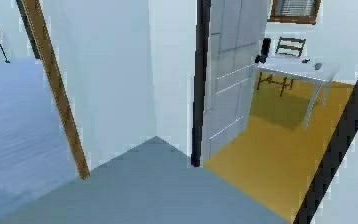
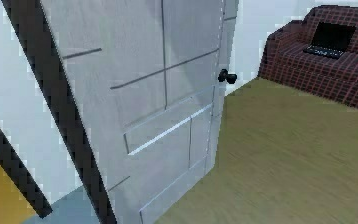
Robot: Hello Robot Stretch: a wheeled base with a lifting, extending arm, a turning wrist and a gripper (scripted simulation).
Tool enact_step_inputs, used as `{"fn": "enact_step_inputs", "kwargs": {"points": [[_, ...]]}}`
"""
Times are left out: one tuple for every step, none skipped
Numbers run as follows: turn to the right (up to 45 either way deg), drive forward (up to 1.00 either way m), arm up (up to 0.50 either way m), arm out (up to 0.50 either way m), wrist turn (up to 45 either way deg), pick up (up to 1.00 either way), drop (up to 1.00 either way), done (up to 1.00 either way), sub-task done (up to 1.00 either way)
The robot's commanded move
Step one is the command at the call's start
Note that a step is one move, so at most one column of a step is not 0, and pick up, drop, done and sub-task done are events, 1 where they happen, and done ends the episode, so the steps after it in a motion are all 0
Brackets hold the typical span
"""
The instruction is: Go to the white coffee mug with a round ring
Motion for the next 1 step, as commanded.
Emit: {"fn": "enact_step_inputs", "kwargs": {"points": [[15.0, 0.0, 0.0, 0.0, 0.0, 0.0, 0.0, 0.0, 0.0]]}}
